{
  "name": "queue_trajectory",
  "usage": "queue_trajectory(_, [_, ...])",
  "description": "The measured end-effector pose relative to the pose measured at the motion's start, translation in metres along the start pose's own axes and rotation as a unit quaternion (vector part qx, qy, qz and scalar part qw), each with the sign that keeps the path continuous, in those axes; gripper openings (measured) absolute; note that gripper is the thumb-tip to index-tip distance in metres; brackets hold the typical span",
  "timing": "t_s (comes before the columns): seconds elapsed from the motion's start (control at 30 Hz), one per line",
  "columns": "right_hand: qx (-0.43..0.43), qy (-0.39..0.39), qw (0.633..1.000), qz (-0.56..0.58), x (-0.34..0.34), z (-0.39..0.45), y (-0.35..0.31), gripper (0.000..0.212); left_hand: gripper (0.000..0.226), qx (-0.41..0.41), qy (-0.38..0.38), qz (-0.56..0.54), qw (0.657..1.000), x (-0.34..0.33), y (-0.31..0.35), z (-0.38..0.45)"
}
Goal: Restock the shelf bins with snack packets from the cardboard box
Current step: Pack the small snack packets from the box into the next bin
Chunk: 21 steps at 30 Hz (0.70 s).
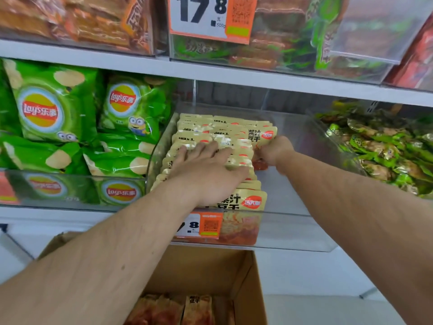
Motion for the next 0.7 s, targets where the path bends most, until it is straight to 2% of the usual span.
queue_trajectory(0.2, [-0.003,0.012,1.000,0.021,-0.003,-0.008,-0.003,0.019,0.069,0.000,0.002,-0.003,1.000,0.001,0.001,-0.002])
queue_trajectory(0.43, [-0.001,-0.059,0.996,0.069,-0.012,-0.012,-0.006,0.016,0.068,0.005,-0.006,-0.002,1.000,0.001,0.001,-0.003])
queue_trajectory(0.57, [-0.028,-0.106,0.989,0.096,-0.019,-0.018,-0.003,0.018,0.068,0.008,-0.006,-0.001,1.000,0.001,0.001,-0.003])
queue_trajectory(0.7, [-0.044,-0.113,0.989,0.089,-0.017,-0.017,0.002,0.021,0.068,0.007,-0.003,-0.003,1.000,0.001,0.001,-0.004])
Point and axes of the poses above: each hand's wrist, its own z-axis towards the middle knuckle, its own x-axis out of the back of the hand, y = z × x, the point moved 9 cm from there along z, towards the middle knuckle, and after that the axes turned 4 degrees about y, right-handed, at the moved point
